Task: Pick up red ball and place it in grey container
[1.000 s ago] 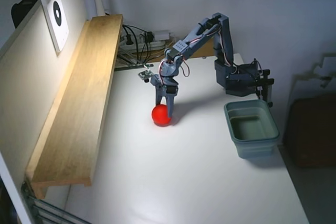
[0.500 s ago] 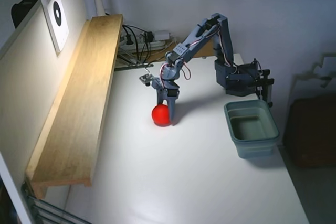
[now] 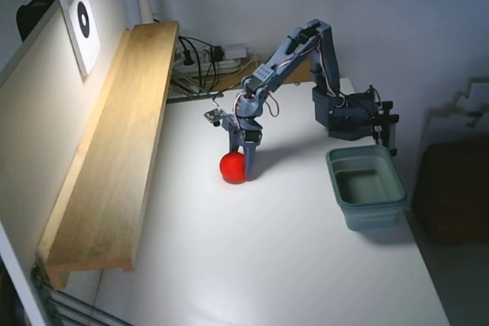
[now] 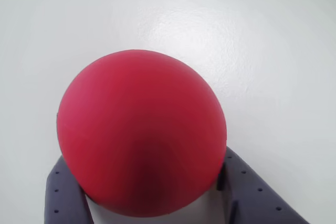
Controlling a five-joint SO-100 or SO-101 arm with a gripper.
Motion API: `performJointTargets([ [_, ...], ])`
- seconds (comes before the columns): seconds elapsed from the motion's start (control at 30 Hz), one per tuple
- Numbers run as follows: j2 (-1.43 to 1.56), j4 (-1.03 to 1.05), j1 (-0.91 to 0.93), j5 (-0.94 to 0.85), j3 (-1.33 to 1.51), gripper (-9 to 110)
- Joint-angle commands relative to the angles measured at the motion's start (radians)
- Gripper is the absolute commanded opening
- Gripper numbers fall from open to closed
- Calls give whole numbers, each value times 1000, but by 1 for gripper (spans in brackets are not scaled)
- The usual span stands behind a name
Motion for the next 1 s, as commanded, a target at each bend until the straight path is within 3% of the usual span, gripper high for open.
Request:
performJointTargets([
  [0.0,15,-7,17,3,-4,23],
  [0.57,21,8,17,3,-13,23],
  [0.97,106,393,17,3,-313,23],
])
